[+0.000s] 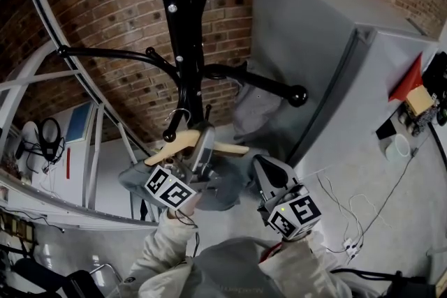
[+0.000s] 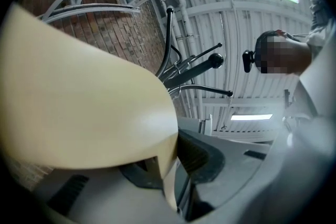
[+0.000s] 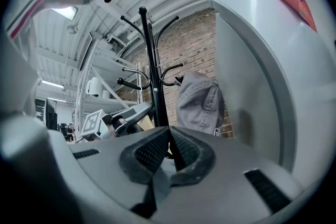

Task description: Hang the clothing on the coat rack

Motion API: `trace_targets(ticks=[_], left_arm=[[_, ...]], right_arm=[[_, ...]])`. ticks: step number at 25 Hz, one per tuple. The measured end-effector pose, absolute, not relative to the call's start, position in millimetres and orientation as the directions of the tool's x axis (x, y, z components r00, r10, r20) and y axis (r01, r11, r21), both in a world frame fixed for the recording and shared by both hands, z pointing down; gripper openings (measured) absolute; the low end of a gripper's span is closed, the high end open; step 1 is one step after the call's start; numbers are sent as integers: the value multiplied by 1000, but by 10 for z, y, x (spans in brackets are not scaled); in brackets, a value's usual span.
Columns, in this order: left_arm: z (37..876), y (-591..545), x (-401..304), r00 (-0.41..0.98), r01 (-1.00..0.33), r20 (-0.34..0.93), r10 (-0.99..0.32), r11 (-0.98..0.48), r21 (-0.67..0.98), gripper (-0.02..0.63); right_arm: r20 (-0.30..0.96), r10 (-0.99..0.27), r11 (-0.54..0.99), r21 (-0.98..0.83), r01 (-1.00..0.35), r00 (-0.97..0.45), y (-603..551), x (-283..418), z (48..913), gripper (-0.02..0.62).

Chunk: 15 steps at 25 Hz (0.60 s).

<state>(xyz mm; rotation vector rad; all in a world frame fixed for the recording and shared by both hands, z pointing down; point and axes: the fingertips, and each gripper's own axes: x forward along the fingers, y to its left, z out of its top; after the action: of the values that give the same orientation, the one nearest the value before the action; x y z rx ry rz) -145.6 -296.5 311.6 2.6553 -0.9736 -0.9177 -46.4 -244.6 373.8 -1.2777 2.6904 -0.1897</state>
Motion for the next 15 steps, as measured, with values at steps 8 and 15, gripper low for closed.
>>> trace_targets(ticks=[8,15], left_arm=[[3178,-2954,-1406,573,-589,-459,-679,-731,345,70],[3306,-2936,-1431,537,-610,-437,-722,-690,390,103]], right_arm=[[-81,-771,634,-202,-747,-632,-2361,-277,3812,25],[-71,-757,648,-219,-730,-650,-2299,-184,3899,25]])
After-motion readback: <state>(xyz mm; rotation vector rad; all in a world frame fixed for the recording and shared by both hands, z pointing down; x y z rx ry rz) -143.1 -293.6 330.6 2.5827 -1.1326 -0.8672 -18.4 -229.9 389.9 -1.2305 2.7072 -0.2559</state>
